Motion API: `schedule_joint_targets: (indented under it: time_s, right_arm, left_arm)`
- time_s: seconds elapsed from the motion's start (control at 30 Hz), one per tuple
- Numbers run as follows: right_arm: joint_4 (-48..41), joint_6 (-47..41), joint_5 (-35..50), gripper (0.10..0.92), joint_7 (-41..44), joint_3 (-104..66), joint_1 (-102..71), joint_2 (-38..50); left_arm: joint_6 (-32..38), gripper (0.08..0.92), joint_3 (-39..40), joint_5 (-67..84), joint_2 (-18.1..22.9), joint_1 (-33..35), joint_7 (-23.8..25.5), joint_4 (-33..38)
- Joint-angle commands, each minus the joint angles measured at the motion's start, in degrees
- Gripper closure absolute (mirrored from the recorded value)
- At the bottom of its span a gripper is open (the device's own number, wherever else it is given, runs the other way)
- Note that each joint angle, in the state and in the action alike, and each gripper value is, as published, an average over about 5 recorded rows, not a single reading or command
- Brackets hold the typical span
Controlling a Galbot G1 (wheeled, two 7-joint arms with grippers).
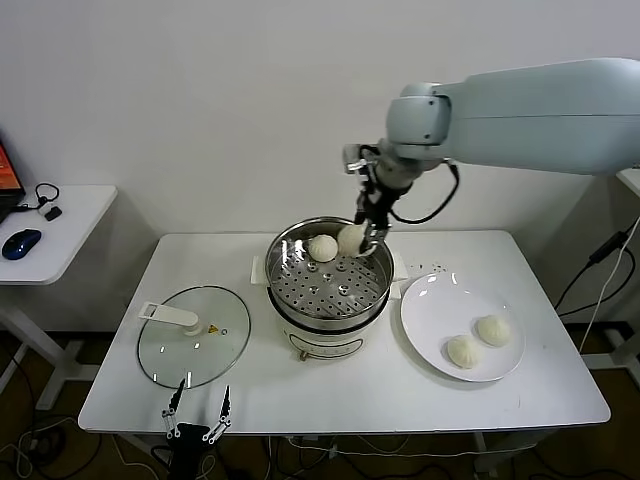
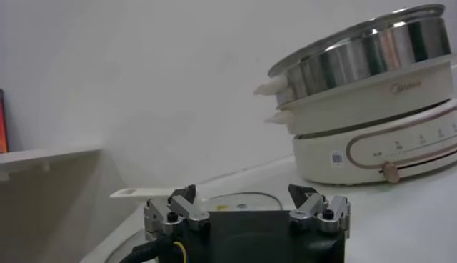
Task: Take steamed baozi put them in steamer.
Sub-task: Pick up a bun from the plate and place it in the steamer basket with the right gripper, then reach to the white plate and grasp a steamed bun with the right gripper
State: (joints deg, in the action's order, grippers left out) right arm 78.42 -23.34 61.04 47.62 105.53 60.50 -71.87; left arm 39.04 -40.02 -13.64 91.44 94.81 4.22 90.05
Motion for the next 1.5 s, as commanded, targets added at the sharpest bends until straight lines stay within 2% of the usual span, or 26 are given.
schedule_joint_targets:
  time_s: [0.03,0.6,0.7,0.93,1.03,1.23,1.5]
  right_arm:
    - [-8.5,-2.1,0.1,0.450,-2.8,-6.7,-11.8,-9.1]
    - [-17.5,-1.5,-6.0,0.436,-2.5,-7.5,-21.3,-12.5]
    - [-18.2,-1.4,-6.6,0.397,-2.4,-7.5,-21.5,-12.8]
    - [-18.3,-1.3,-6.7,0.224,-2.8,-8.5,-21.0,-12.5]
    - [-17.2,-1.1,-6.2,0.205,-2.3,-8.4,-19.2,-11.5]
    - [-11.4,0.3,-4.1,0.202,0.8,-4.8,-11.7,-6.4]
    - [-4.8,5.8,-5.0,0.203,8.5,3.5,-0.8,6.7]
  left_arm:
    - [-0.2,0.177,-0.1,0.1,0.0,-0.1,0.1,0.2]
    - [-0.5,0.177,-0.4,0.5,0.1,-0.6,0.7,-0.2]
    - [-0.5,0.177,-0.5,0.6,0.2,-0.6,0.7,-0.3]
    - [-0.4,0.177,-0.4,0.5,0.2,-0.7,0.6,-0.2]
    - [-0.2,0.177,-0.6,0.6,0.2,-0.6,0.6,-0.2]
    - [-0.2,0.177,-0.7,0.6,0.1,-0.3,0.6,0.2]
    - [-0.2,0.177,-0.5,0.3,0.2,-0.1,0.6,0.4]
